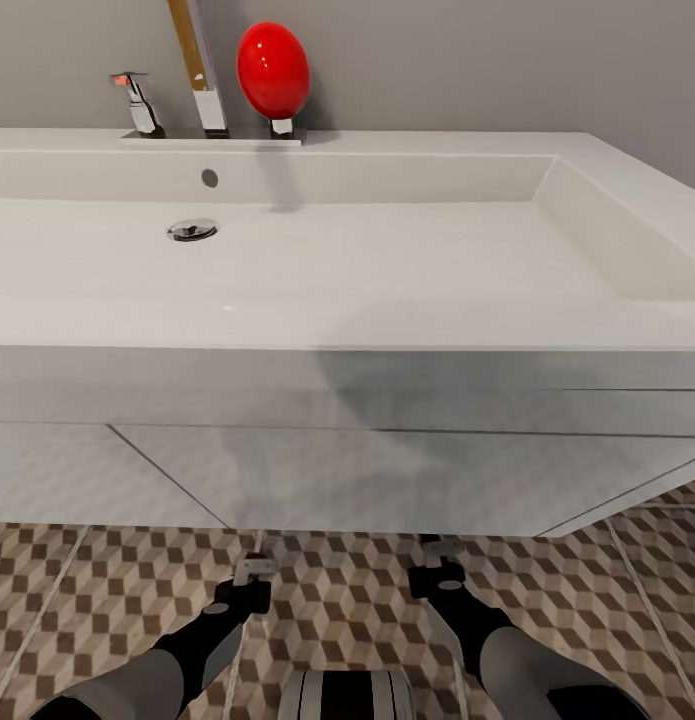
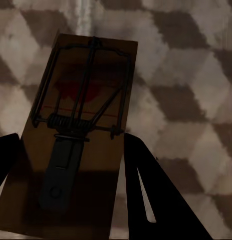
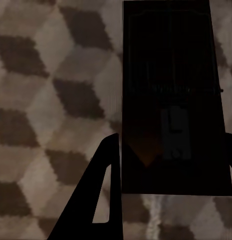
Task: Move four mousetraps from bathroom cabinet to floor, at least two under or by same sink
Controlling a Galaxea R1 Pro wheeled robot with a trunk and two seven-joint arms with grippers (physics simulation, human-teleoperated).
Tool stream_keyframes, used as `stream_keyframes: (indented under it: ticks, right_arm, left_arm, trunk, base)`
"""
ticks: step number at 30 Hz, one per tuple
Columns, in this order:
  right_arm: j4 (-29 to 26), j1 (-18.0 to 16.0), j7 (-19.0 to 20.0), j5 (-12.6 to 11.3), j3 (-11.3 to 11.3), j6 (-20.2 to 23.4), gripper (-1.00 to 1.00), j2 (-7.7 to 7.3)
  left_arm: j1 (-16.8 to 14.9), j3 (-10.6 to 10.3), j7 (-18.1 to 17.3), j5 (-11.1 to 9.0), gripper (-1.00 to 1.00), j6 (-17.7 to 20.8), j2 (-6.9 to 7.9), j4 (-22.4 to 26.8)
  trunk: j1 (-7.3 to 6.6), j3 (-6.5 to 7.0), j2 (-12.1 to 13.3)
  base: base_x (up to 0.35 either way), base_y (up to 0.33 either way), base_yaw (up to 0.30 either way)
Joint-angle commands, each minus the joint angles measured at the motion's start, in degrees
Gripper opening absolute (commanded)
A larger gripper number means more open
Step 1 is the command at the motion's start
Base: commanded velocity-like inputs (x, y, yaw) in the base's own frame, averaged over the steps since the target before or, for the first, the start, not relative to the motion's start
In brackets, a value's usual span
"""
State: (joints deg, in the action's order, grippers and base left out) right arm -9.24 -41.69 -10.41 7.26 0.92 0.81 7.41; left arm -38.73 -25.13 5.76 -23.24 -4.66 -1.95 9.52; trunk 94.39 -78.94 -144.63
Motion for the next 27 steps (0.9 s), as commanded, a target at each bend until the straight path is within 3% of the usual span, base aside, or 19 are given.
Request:
stream_keyframes:
  ticks: [1, 18, 27]
  right_arm:
    - [0.06, -0.01, -0.22, 0.42, 0.07, 0.01, -1.0, -0.02]
    - [0.8, 0.02, -0.22, 0.38, 0.04, -0.31, -1.0, -0.12]
    - [0.81, 0.02, -0.22, 0.39, 0.04, -0.3, -1.0, -0.12]
  left_arm:
    - [-0.03, -0.53, 0.44, -0.26, -1.0, -0.06, 0.01, -0.1]
    - [-0.03, -0.53, 0.39, -0.11, -1.0, -0.36, 0.04, -0.3]
    - [-0.03, -0.41, 0.39, -0.47, -1.0, -0.53, 0.02, 2.62]
  trunk:
    - [-0.01, -0.03, -0.01]
    - [-0.01, -0.03, -0.01]
    - [-0.01, -0.03, -0.01]
  base:
    - [0.0, 0.0, 0.0]
    - [0.0, 0.0, 0.0]
    - [0.0, 0.0, 0.0]
